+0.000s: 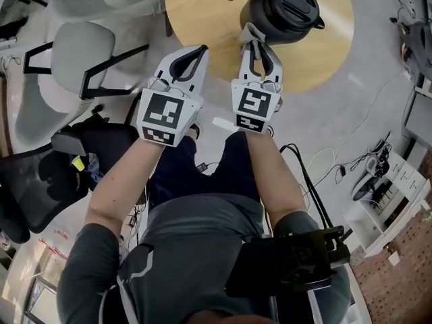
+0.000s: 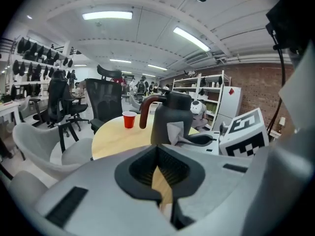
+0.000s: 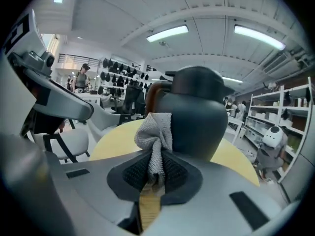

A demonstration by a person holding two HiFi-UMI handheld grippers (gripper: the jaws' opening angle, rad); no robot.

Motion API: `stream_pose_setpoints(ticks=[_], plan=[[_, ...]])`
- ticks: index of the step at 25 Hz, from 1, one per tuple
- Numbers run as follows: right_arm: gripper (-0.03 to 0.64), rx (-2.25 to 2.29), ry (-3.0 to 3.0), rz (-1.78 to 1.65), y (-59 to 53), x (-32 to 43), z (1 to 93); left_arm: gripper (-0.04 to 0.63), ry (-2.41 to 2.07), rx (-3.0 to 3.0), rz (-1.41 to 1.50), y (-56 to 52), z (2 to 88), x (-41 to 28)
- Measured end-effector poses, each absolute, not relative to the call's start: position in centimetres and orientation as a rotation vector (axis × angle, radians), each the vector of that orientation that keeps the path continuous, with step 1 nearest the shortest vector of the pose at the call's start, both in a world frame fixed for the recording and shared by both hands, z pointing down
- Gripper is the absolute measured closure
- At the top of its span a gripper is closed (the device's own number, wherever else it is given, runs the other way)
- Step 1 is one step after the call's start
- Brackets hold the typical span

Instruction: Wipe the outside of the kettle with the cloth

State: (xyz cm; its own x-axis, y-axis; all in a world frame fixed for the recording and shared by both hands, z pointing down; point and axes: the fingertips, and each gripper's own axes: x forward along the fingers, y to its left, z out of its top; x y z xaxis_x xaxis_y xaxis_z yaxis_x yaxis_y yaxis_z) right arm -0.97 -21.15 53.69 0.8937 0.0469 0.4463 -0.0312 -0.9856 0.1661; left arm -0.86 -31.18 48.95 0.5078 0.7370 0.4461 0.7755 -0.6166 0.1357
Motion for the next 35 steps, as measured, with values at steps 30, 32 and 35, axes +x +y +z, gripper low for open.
stream_pose_setpoints(ticks=[30, 32, 35], plan=[[0.565, 2.909, 0.271, 0.602, -22.2, 0.5, 41.7, 0.586, -1.546, -2.657, -0.577, -32.6, 41.4, 0.6], [0.565, 2.91, 0.268, 0.609, -22.3, 1.3, 41.9, 0.586, -1.55, -2.657, -0.558, -32.3, 41.1, 1.4], [0.565, 2.903, 0.272, 0.608, -22.1, 2.0, 43.3, 0.587, -1.555, -2.65, -0.561, -32.1, 42.1, 2.3]])
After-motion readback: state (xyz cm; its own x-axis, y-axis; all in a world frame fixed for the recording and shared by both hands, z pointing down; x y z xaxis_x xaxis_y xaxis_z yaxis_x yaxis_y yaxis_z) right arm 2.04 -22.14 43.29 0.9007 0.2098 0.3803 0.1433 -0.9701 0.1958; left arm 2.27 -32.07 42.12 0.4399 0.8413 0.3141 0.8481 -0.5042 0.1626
